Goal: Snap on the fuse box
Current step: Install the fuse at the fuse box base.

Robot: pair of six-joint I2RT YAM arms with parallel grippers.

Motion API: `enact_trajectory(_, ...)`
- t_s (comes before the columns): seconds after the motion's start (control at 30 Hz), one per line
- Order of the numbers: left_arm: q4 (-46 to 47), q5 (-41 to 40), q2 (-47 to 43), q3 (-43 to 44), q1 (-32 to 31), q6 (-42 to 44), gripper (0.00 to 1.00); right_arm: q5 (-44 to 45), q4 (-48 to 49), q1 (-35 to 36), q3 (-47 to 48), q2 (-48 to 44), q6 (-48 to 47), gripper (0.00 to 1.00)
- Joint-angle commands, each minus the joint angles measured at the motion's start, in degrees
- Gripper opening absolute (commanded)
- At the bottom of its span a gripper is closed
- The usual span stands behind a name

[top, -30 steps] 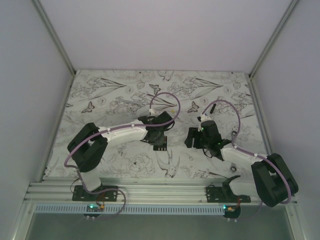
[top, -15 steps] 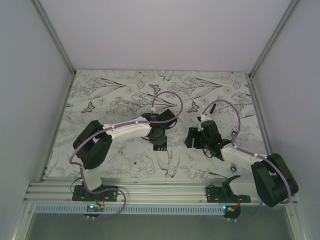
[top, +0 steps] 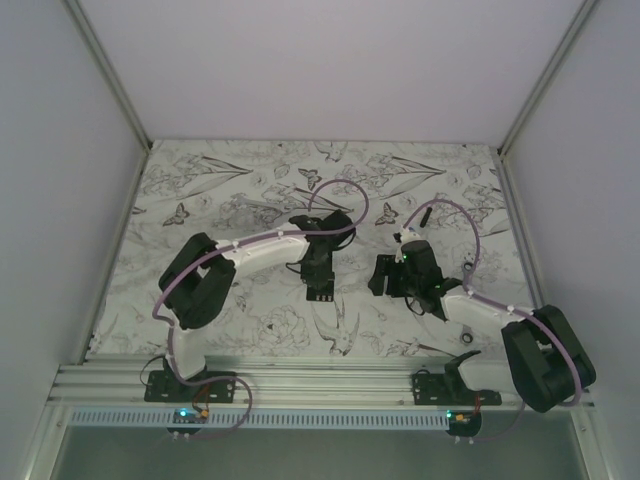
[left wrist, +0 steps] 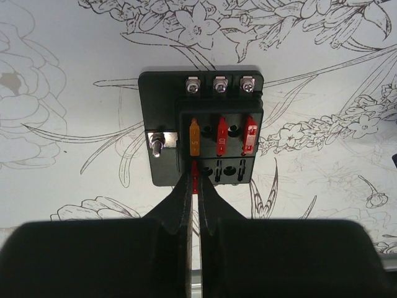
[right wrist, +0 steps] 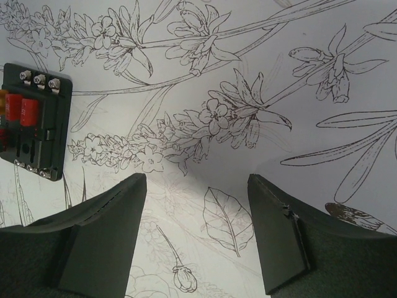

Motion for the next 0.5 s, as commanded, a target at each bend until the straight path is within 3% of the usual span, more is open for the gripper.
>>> enact_trajectory(0.0, -4.6, 1.9, 3.5, -0.1, 0.8, 2.0, 0.0, -1.1, 0.7, 0.1, 1.9, 0.9, -1.0, 0.73)
enact_trajectory(0.47, -5.2, -0.5, 7.2, -4.3, -1.2, -0.5, 0.0, -1.2, 0.8, 0.5, 2.5, 2.3, -1.1, 0.73)
